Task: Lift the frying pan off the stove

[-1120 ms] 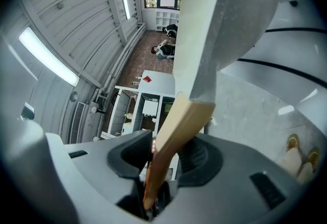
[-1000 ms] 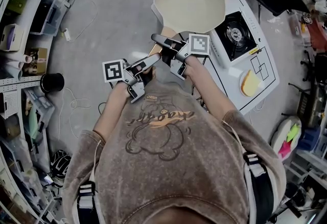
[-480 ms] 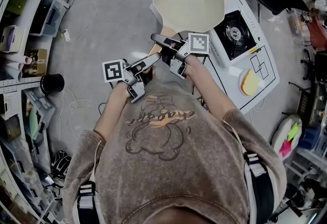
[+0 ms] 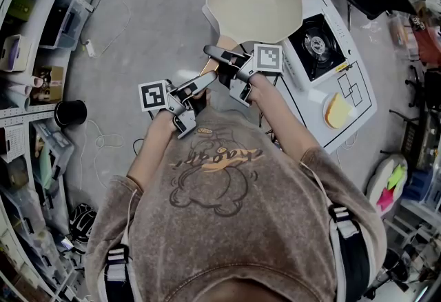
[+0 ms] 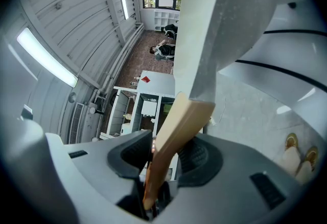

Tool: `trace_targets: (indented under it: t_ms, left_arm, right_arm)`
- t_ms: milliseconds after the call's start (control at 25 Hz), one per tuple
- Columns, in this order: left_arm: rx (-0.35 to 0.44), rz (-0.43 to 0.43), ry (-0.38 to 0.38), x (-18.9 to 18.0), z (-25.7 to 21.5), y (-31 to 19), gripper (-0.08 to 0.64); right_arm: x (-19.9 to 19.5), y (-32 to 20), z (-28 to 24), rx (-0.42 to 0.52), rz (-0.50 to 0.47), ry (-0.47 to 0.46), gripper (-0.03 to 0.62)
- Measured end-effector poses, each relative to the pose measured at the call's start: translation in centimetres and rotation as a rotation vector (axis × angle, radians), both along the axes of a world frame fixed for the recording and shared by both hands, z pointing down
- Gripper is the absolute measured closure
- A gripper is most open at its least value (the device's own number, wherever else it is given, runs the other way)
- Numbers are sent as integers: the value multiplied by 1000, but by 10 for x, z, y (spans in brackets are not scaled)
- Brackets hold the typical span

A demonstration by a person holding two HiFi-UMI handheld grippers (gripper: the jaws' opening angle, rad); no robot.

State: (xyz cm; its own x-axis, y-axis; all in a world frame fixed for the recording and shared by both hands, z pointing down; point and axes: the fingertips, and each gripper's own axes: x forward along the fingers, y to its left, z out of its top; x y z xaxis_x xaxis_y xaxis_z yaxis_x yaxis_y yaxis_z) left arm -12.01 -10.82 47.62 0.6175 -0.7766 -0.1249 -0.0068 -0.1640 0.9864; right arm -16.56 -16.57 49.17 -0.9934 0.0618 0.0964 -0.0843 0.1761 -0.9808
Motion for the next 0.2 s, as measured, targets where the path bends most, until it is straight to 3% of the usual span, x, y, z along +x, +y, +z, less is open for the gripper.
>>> trace_targets:
  t_ms: [200]
  left_arm:
    - [4,-2,0,-1,0,-1,440]
  right_arm:
    - [-2,1,-2,-16,6,-8,456]
